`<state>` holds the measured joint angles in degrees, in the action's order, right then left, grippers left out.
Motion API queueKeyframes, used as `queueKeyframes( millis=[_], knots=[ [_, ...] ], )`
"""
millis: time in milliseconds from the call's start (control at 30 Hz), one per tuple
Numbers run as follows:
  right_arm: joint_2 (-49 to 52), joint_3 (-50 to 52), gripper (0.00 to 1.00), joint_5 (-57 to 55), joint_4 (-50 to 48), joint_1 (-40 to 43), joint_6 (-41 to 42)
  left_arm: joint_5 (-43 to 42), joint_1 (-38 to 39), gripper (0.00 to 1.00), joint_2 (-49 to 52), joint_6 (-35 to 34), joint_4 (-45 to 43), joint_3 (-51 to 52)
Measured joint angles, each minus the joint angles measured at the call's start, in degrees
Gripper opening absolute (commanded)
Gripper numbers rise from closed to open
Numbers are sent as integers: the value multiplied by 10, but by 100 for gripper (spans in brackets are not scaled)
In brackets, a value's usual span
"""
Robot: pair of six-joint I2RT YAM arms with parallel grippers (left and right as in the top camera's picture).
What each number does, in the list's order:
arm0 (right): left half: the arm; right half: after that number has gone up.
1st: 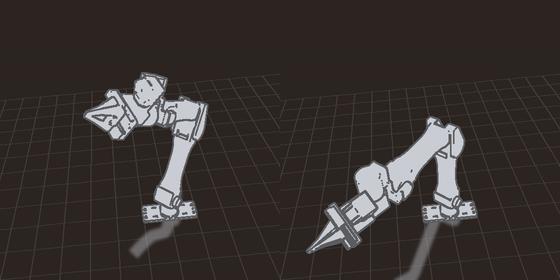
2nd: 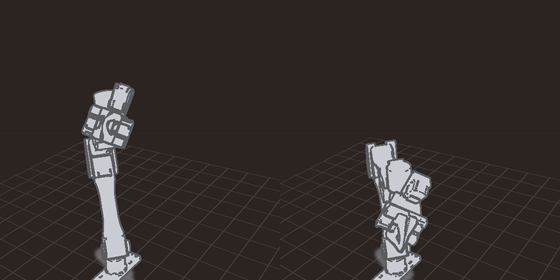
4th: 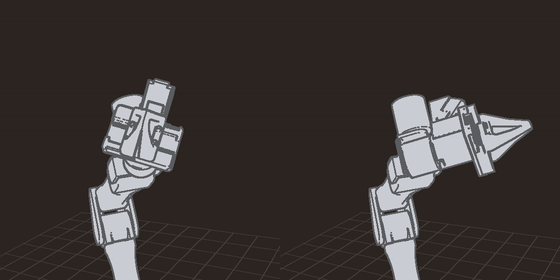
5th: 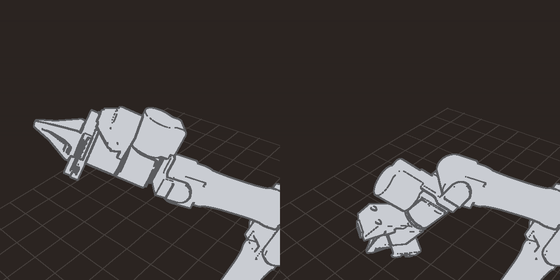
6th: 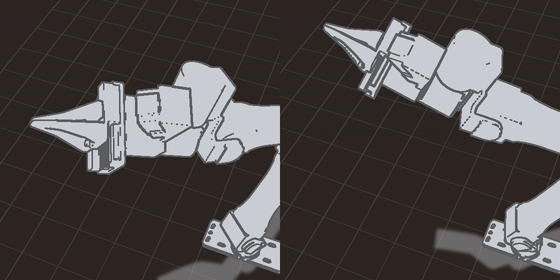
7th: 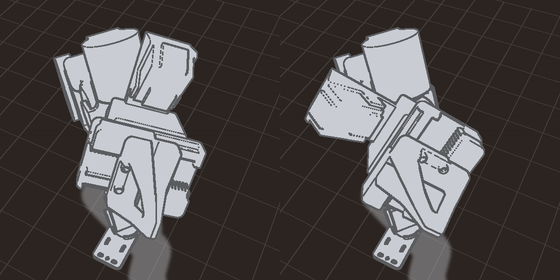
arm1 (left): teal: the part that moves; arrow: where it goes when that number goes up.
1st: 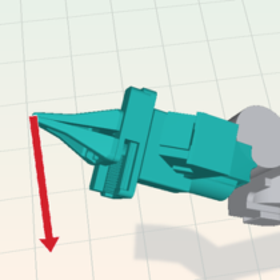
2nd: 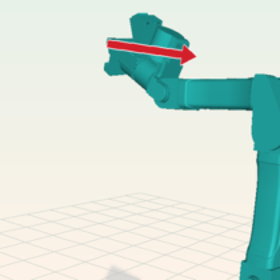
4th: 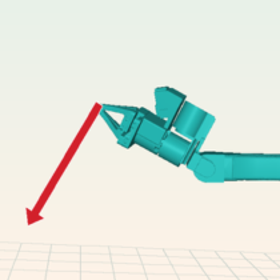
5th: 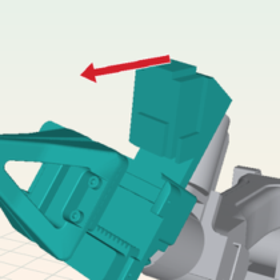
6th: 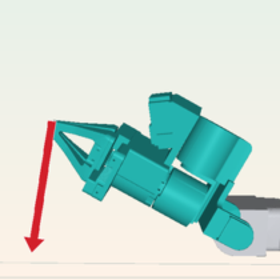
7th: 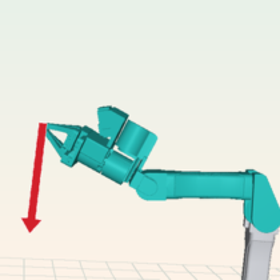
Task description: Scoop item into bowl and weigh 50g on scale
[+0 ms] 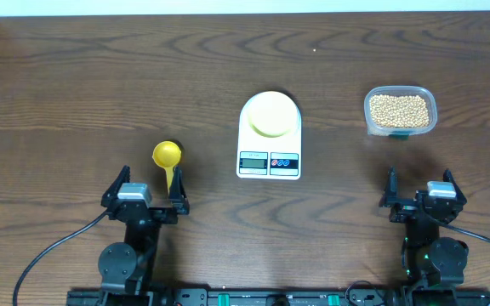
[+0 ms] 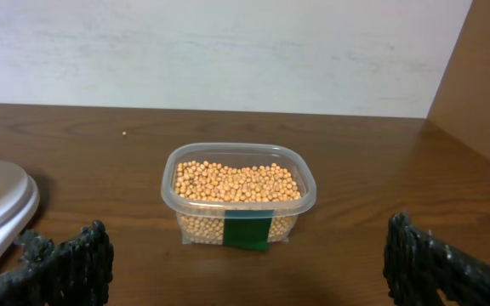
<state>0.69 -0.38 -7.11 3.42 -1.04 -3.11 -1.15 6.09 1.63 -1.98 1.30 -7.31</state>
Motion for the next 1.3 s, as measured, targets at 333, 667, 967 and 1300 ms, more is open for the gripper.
queueKeyframes(
  millis=[333, 667, 967, 1300],
  knots=[
    [0, 0, 99, 0, 0, 0, 0, 0, 0, 99, 155, 0, 2, -65],
    [0, 0, 99, 0, 0, 0, 0, 14, 0, 99, 282, 0, 1, -150],
    [0, 0, 99, 0, 0, 0, 0, 40, 0, 99, 313, 0, -7, -166],
    [0, 0, 99, 0, 0, 0, 0, 45, 0, 99, 313, 0, 7, -169]
  ],
)
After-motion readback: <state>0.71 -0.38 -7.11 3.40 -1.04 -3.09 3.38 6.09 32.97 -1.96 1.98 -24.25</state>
